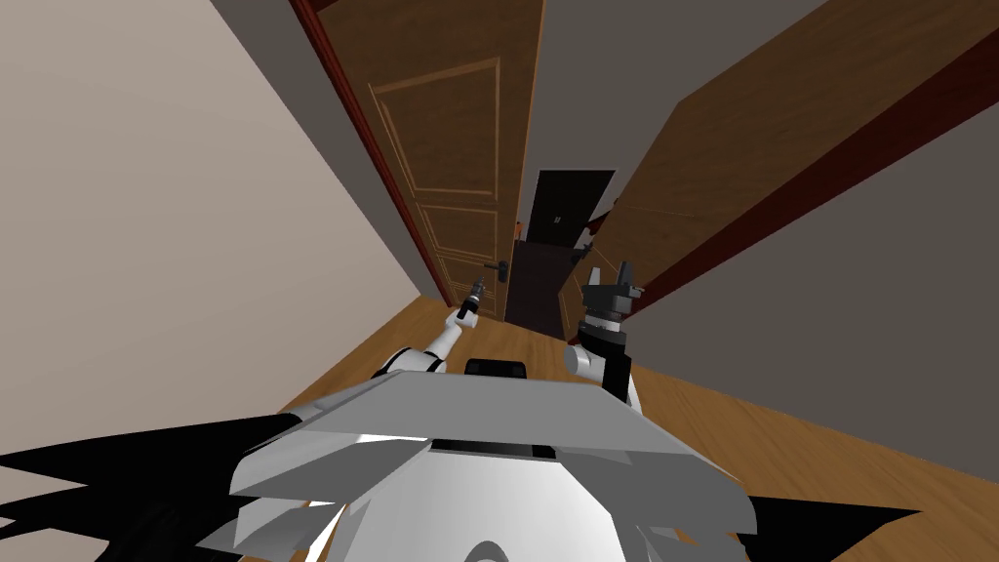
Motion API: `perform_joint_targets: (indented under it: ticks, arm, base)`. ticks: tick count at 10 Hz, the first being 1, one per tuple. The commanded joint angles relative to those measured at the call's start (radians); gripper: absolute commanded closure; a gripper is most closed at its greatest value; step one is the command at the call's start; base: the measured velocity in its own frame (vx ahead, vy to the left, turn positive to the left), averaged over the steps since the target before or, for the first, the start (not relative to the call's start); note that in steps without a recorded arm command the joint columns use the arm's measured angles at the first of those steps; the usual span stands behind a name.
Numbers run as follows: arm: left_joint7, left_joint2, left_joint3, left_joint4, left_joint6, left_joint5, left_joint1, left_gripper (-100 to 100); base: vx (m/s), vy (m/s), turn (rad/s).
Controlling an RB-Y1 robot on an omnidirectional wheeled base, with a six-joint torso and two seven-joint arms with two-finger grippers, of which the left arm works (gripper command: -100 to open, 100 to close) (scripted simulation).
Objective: Push the door open
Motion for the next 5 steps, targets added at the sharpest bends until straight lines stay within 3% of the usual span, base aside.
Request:
perform_joint_targets:
  ticks: [1, 5]
  arm:
    - [0.001, -0.004, -0.002, 0.028, 0.004, 0.001, -0.021, -100]
    - [0.001, -0.024, -0.007, 0.125, 0.004, 0.004, -0.085, -100]
  base:
    - [0.076, 0.025, -0.043]
    - [0.086, 0.019, -0.041]
